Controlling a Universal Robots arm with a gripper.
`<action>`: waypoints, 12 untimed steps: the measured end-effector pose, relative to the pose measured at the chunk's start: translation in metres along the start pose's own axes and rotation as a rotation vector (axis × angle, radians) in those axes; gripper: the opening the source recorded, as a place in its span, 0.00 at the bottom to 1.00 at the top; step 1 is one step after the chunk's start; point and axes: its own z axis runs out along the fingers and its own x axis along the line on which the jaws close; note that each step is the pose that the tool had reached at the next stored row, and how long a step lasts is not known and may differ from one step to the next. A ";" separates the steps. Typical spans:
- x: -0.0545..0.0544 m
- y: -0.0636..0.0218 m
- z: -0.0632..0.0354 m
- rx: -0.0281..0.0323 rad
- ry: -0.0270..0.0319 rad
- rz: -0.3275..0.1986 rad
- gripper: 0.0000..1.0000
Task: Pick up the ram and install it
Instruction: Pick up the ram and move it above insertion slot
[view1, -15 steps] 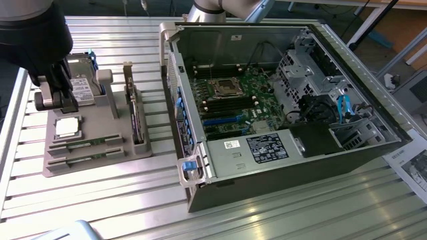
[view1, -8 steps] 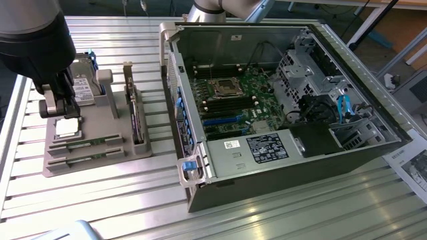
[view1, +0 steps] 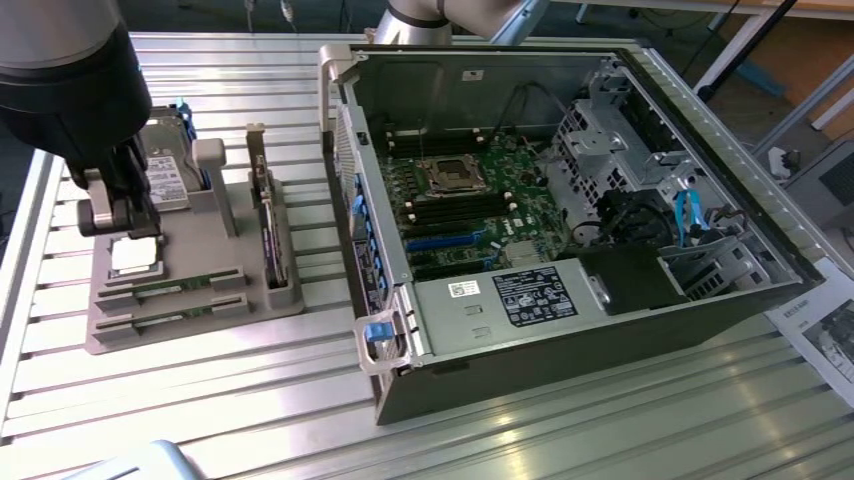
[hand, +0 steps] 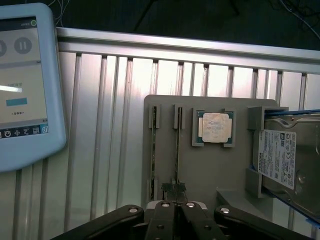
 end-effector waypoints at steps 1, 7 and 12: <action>0.000 0.0000 0.0000 -0.0001 0.0000 0.000 0.17; 0.000 0.0000 0.0000 0.0000 0.0000 0.000 0.31; 0.001 0.0000 0.0066 0.0009 -0.0004 0.000 0.31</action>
